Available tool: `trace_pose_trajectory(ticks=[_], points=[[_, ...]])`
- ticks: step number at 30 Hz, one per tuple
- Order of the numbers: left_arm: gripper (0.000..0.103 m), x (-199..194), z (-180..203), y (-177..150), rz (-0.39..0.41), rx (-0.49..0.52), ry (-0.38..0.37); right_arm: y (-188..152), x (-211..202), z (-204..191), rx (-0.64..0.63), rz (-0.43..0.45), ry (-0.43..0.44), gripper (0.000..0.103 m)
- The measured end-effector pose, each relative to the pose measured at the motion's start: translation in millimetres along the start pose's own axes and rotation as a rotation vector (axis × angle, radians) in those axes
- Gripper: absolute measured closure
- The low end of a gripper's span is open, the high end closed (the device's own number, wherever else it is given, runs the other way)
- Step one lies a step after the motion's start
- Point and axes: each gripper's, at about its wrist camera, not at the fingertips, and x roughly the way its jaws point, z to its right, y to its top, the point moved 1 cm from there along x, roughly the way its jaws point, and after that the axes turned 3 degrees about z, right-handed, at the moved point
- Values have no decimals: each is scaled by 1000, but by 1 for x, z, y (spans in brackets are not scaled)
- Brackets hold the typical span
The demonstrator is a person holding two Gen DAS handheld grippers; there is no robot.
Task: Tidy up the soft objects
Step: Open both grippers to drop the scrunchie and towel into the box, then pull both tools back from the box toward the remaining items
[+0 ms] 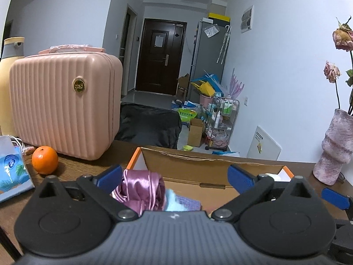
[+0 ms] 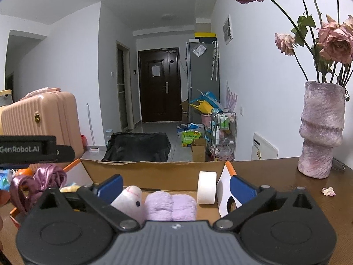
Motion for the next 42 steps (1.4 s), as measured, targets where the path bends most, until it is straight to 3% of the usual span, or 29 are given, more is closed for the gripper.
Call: trace_pose_trajectory(ticks=[18, 42], points=[[0, -12, 3, -5, 21, 20, 9, -2, -11, 1, -8, 5, -7, 0], [0, -52, -10, -29, 6, 24, 18, -12, -61, 12, -15, 24, -13, 0]])
